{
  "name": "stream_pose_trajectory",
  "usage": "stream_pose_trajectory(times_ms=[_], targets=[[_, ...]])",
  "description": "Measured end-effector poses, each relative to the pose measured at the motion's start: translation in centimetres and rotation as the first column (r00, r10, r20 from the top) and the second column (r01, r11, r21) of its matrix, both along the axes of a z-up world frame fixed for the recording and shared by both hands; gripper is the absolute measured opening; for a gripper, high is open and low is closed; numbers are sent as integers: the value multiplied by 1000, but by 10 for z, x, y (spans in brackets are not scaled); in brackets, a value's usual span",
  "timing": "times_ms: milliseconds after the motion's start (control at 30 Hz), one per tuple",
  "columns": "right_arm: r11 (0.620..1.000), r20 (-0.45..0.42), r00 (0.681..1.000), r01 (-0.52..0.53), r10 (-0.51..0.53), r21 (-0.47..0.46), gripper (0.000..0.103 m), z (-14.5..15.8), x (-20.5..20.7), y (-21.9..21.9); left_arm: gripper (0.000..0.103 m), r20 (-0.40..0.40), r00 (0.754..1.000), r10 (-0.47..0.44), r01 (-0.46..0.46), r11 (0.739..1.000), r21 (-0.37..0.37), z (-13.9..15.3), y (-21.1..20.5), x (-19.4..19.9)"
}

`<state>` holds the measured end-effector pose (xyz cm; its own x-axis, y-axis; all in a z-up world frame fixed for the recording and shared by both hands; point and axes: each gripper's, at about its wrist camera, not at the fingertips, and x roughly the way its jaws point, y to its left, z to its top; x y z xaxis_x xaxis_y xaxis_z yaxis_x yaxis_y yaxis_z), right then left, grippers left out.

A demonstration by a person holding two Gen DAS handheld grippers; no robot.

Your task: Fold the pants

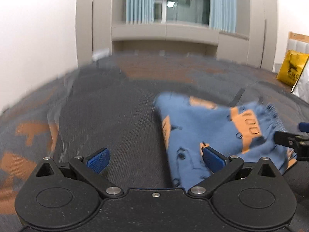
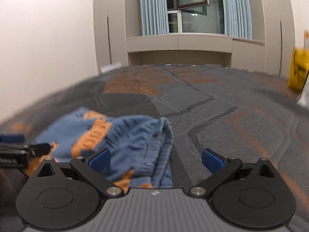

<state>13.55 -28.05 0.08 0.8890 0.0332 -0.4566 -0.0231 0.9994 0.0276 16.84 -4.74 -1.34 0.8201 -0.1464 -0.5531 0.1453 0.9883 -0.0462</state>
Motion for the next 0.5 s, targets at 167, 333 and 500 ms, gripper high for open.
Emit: stream_pose_trajectory(times_ms=[167,333,500], targets=[[996,-20,998,64,-65,-54,103,-7,-13,-6,103,-54,998,-17,10,991,-131,-6,21,9],[989,-70,995,75,-66,128,103,-13,-12,-30,103,-46,999,-29,24,993,-112,-3,19,8],[995,13,999,47,-48,88,103,6,-15,-34,102,47,998,-38,37,999,8,22,15,11]])
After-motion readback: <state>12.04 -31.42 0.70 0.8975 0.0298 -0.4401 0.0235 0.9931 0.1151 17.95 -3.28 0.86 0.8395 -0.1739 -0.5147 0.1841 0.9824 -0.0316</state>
